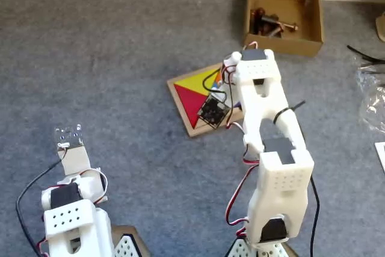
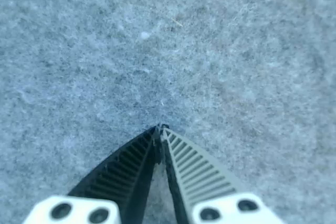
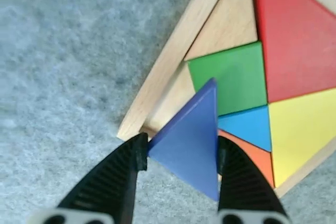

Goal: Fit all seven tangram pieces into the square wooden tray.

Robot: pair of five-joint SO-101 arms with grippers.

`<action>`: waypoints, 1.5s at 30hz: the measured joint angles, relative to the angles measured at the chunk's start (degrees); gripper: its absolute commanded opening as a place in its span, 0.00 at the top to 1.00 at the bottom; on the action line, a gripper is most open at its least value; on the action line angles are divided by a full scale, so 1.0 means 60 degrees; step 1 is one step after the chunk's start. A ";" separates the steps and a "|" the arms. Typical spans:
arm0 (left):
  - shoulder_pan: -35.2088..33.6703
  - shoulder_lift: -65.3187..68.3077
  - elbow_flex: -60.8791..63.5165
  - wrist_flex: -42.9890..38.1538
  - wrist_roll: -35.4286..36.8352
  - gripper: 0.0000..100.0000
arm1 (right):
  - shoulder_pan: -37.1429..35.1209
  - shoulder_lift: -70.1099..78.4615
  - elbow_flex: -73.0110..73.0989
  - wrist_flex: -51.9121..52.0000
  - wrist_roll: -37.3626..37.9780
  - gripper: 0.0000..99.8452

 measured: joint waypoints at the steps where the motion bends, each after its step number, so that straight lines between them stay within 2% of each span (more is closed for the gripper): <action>1: 0.0000 0.0000 0.0000 0.0000 0.0000 1.00 | 0.0000 0.0000 0.0000 0.0088 0.0000 0.87; 45: 0.0000 0.0000 0.0000 0.0000 0.0000 1.00 | 0.0015 0.0015 0.0498 0.0220 0.0352 0.80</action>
